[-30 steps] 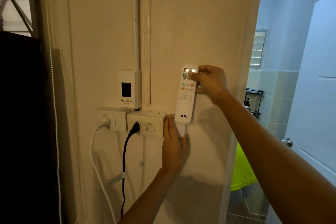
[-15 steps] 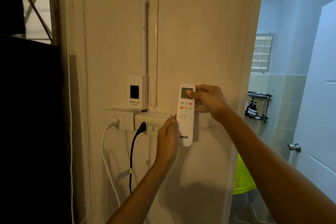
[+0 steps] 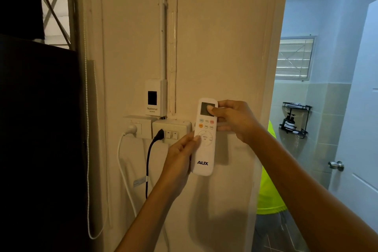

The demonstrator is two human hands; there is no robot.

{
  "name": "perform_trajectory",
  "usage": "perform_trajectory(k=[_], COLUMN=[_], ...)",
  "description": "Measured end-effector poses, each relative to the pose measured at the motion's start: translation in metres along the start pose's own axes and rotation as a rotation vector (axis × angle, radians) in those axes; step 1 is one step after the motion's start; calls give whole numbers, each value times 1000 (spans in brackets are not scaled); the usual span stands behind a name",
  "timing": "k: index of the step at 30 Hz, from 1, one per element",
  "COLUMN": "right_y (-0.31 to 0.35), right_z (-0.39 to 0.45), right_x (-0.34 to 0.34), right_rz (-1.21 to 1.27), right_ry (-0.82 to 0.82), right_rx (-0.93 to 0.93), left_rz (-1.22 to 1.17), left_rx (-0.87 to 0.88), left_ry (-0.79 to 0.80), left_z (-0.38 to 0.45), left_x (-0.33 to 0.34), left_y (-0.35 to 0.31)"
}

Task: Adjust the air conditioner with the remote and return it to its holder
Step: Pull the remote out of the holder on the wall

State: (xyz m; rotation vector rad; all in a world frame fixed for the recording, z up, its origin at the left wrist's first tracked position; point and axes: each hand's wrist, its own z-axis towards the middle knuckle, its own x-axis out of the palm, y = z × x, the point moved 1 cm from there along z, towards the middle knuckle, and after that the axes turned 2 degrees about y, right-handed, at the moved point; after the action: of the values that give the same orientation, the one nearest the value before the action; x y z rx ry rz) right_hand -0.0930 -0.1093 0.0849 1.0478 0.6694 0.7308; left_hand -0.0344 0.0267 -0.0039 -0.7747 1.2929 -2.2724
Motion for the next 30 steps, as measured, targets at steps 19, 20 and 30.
perform_trajectory(k=[19,20,30], right_y=[24,26,57], right_z=[-56,-61,-143], right_x=[80,88,185], right_rz=[-20,-12,39], right_ry=[172,180,139], right_rx=[24,23,38], left_rz=[136,139,234], left_rx=[2,-6,-13], left_ry=[16,12,-38], left_z=[-89,-96,-189], left_x=[-60,-66,-131], left_y=[-45,-49,-106])
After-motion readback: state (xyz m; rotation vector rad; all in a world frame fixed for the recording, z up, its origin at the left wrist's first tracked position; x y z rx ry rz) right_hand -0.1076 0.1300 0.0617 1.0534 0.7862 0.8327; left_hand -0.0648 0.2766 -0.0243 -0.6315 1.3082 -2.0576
